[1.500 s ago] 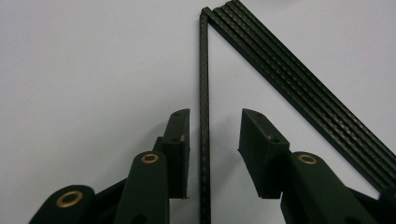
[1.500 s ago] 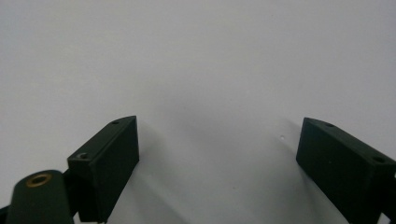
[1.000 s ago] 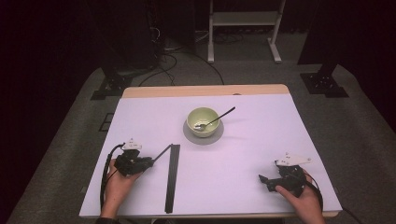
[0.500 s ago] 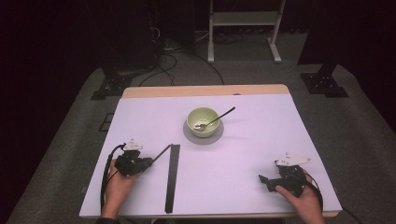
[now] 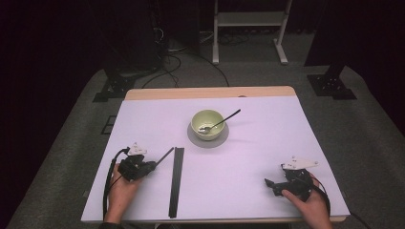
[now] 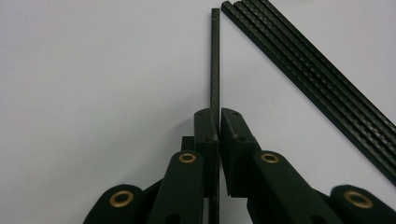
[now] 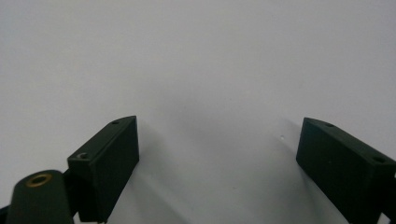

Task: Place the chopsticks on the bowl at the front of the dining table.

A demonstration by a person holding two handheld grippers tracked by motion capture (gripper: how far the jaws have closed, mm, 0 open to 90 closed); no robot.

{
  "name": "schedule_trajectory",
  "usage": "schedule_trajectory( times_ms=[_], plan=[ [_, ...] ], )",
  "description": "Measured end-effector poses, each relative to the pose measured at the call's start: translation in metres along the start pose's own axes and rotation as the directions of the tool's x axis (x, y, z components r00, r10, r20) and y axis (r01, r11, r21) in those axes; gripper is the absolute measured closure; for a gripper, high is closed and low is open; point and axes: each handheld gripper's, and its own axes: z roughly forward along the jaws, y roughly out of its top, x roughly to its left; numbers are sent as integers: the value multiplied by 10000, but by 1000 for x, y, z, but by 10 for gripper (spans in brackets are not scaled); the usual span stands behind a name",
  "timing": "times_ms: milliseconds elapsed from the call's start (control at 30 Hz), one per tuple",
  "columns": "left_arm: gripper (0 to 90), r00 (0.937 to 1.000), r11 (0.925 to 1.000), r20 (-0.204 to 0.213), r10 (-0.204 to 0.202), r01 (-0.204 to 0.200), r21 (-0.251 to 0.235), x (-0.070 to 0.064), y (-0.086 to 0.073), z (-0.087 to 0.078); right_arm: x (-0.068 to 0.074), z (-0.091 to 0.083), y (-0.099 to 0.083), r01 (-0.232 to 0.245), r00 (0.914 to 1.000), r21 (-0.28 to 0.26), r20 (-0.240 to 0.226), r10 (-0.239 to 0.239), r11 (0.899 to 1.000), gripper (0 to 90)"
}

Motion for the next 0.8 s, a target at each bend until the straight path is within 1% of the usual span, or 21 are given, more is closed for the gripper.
schedule_trajectory(
  times_ms=[233, 267, 333, 467, 567, 633, 800],
  plan=[
    [860, 9999, 9999, 22, -164, 164, 6, 1, 0, -1, 0, 0, 0, -11, 10000, 2, -3, 11, 10000, 115],
    [860, 9996, 9996, 61, -276, 276, 3, 1, 1, -1, 0, 0, 0, -5, 10000, 2, -3, 5, 10000, 115],
    [860, 9994, 9995, 101, -329, 329, 26, 1, 1, -2, 0, 0, 0, -5, 10000, 3, -4, 5, 10000, 115],
    [860, 9992, 9994, 185, -349, 349, -10, 0, 2, -3, 0, 0, 0, -4, 10000, 0, -3, 4, 10000, 115],
    [860, 9989, 9989, 167, -443, 445, -128, 1, 2, -5, 0, 0, 0, -4, 10000, 1, -3, 4, 10000, 115],
    [860, 9980, 9978, 162, -613, 617, -223, 1, 3, -7, 0, 0, 0, -16, 10000, 3, -3, 16, 10000, 115],
    [860, 9977, 9972, 113, -671, 675, -335, 1, 5, -11, 0, 0, 0, -15, 10000, 4, -4, 15, 10000, 115]
  ],
)
